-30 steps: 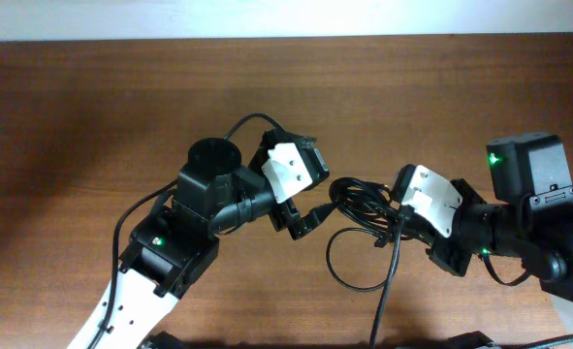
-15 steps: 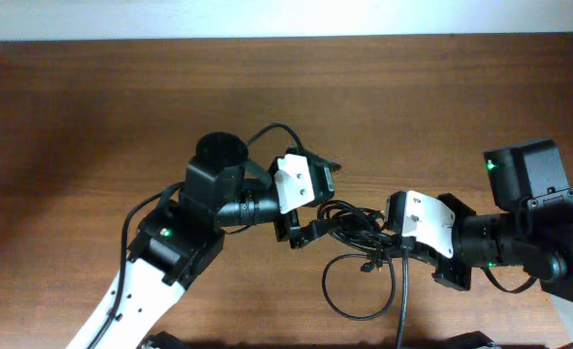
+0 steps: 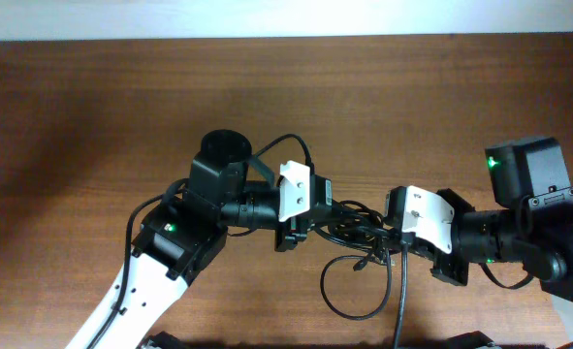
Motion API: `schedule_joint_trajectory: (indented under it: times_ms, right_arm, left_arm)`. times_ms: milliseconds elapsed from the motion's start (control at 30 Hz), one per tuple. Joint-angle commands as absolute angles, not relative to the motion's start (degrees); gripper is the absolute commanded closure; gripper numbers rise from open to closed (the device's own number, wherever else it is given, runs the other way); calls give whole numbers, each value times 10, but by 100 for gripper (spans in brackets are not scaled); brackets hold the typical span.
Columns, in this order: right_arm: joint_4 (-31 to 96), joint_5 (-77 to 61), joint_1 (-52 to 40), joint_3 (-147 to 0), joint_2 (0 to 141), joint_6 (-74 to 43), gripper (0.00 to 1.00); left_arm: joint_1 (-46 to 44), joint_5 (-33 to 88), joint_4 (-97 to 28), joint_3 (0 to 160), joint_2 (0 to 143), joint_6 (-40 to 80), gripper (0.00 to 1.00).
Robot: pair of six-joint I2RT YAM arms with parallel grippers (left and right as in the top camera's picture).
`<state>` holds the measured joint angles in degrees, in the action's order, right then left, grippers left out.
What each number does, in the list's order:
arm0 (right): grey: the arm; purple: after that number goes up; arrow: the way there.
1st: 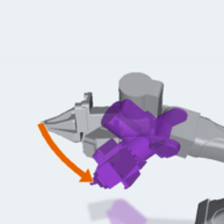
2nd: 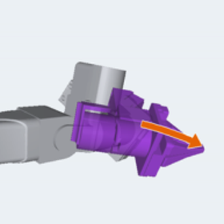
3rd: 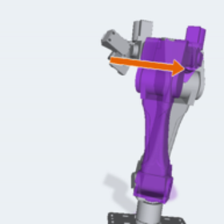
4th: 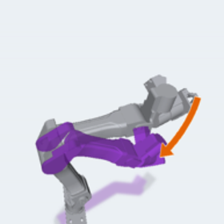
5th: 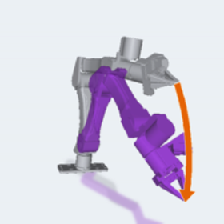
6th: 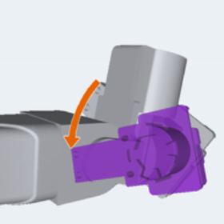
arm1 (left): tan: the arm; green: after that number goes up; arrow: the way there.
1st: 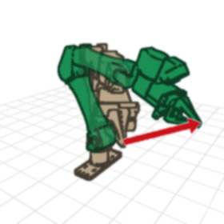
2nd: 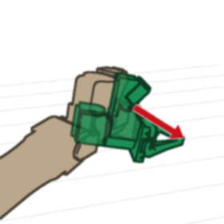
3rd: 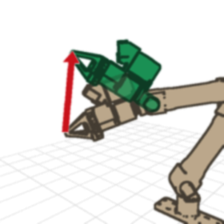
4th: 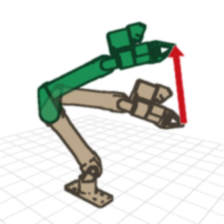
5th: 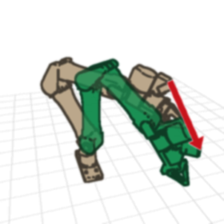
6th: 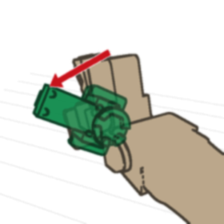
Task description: Untangle cables
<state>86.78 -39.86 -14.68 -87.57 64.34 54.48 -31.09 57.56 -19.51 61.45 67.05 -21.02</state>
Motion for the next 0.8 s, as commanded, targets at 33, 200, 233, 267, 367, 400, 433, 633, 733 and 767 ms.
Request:
schedule_joint_trajectory:
  times_ms: [33, 200, 233, 267, 367, 400, 433, 633, 733, 767]
  right_arm:
    - [858, -442, -150, -881, 641, 515, 96]
    - [843, -418, -149, -881, 641, 453, 96]
    - [837, -396, -149, -881, 641, 417, 96]
    - [831, -372, -149, -881, 641, 384, 96]
    - [804, -312, -149, -881, 641, 289, 96]
    - [784, -277, -149, -881, 641, 236, 96]
    - [773, -258, -149, -881, 641, 208, 96]
    - [717, -109, -149, -881, 641, 9, 96]
    - [713, -90, -149, -881, 641, -20, 96]
    - [711, -90, -149, -881, 641, -20, 96]
  left_arm:
    - [-312, 354, -194, 620, 675, -141, 100]
    - [-300, 128, -194, 620, 675, 18, 100]
    - [-283, 118, -194, 620, 675, 50, 100]
    - [-265, 114, -194, 620, 675, 78, 100]
    - [-219, 110, -196, 620, 675, 157, 100]
    - [-203, 110, -200, 620, 675, 176, 100]
    - [-196, 109, -205, 620, 675, 183, 100]
    - [-177, 74, -241, 620, 675, 222, 100]
    - [-177, 17, -285, 620, 675, 261, 100]
    - [-177, 17, -289, 620, 675, 261, 100]
